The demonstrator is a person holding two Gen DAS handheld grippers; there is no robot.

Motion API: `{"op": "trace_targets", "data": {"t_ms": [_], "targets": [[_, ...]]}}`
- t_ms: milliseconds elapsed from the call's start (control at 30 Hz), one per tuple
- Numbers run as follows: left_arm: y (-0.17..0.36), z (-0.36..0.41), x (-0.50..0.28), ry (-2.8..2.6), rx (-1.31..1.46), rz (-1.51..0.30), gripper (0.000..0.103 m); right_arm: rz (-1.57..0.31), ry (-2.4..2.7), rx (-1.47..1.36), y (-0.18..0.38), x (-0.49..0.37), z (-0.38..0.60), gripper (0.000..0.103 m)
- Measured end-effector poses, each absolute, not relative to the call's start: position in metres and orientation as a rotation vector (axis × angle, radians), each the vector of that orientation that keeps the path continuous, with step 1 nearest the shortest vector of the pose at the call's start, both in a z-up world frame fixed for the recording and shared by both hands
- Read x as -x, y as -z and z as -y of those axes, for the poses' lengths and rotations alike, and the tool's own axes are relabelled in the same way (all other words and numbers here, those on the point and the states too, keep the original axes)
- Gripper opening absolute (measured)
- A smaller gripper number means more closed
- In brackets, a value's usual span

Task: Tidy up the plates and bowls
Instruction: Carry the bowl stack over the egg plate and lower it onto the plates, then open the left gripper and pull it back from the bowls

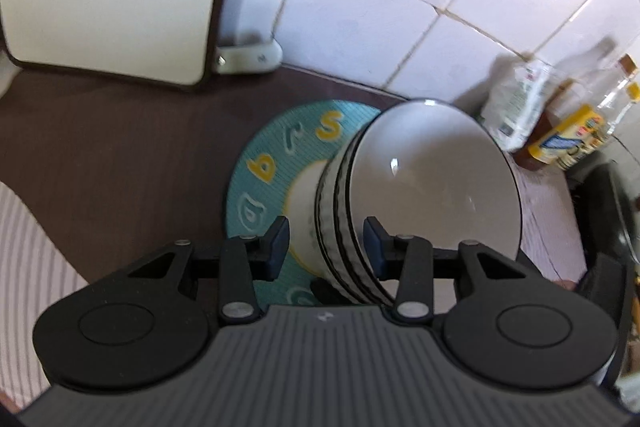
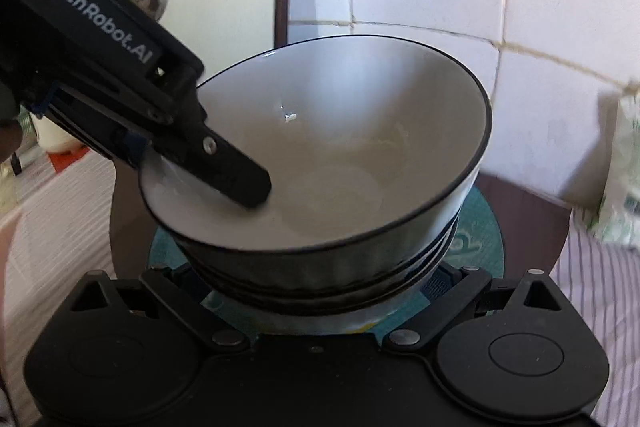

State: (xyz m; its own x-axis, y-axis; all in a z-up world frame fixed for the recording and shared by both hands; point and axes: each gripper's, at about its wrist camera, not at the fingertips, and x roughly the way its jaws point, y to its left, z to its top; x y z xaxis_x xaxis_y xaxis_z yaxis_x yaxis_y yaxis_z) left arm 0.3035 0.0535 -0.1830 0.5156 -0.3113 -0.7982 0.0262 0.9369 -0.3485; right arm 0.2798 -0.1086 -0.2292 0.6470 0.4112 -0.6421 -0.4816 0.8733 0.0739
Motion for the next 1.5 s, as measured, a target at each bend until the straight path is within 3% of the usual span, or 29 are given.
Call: {"op": "trace_targets", "data": {"t_ms": [333,533,900,1500], "targets": [[0.158,-0.034,-0.287,0.078,0.152,-0.926,0.043,-0.639,-0.439,0.243,0.221,-0.249,0.094,0.101],[0.143,-0.038,-0.271,0.115,0.255,-0.886,0.052,-0.626,-0.359,0.132,0.208,-0.220,0.116,0.101],[0.094,-0.012,-0.218,0.133,0.075,-0.803,0.061,-0.723,-0.229,0.098,0.184,-0.179,0.154,0.101],[0.041,-0.024,-0.110,0.117,0.113,-0.773,0.074,-0.777,0.070,0.045,0.101,-0.131,0.169,0.102]]}}
